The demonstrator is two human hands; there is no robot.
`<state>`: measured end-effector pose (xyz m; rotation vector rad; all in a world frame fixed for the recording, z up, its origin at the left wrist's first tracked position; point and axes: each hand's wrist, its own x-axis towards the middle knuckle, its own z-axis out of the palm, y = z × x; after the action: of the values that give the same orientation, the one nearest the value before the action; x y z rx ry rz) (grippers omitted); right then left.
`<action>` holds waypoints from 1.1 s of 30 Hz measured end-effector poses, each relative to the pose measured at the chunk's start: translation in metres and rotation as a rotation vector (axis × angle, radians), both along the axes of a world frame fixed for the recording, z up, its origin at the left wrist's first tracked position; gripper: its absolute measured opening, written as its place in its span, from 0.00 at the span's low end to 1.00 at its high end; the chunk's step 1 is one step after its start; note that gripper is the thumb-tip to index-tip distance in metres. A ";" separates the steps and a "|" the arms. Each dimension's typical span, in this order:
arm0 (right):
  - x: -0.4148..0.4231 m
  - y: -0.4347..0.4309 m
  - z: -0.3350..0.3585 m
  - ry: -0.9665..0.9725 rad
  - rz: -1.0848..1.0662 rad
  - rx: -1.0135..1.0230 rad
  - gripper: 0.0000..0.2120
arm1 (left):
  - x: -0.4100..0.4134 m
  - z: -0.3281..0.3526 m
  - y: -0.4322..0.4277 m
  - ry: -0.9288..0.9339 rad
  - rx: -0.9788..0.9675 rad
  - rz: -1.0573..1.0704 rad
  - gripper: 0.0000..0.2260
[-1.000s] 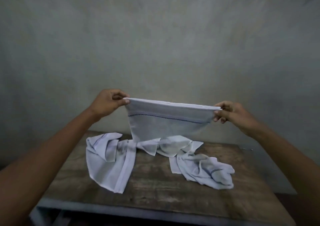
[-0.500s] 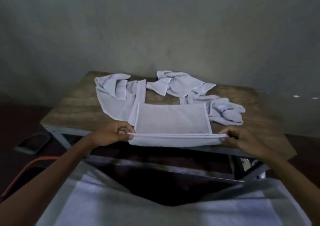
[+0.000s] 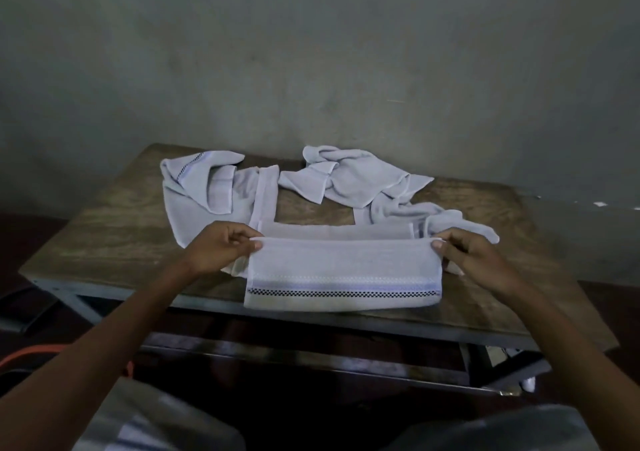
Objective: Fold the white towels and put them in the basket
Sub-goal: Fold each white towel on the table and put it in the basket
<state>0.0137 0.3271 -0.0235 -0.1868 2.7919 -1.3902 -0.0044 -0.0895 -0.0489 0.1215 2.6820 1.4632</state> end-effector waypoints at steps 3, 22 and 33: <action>-0.036 0.001 0.006 0.003 0.024 0.149 0.07 | -0.034 0.002 0.002 0.004 -0.060 -0.015 0.03; -0.121 -0.018 -0.014 -0.090 0.288 0.753 0.14 | -0.083 -0.007 0.010 0.137 -0.446 -0.151 0.05; -0.061 -0.020 0.040 0.070 0.198 0.412 0.03 | -0.038 0.021 -0.027 0.479 -0.464 -0.175 0.10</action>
<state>-0.0474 0.3075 0.0168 -0.4917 2.9386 -0.7622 -0.0425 -0.1168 -0.0282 0.7310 3.1938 0.8083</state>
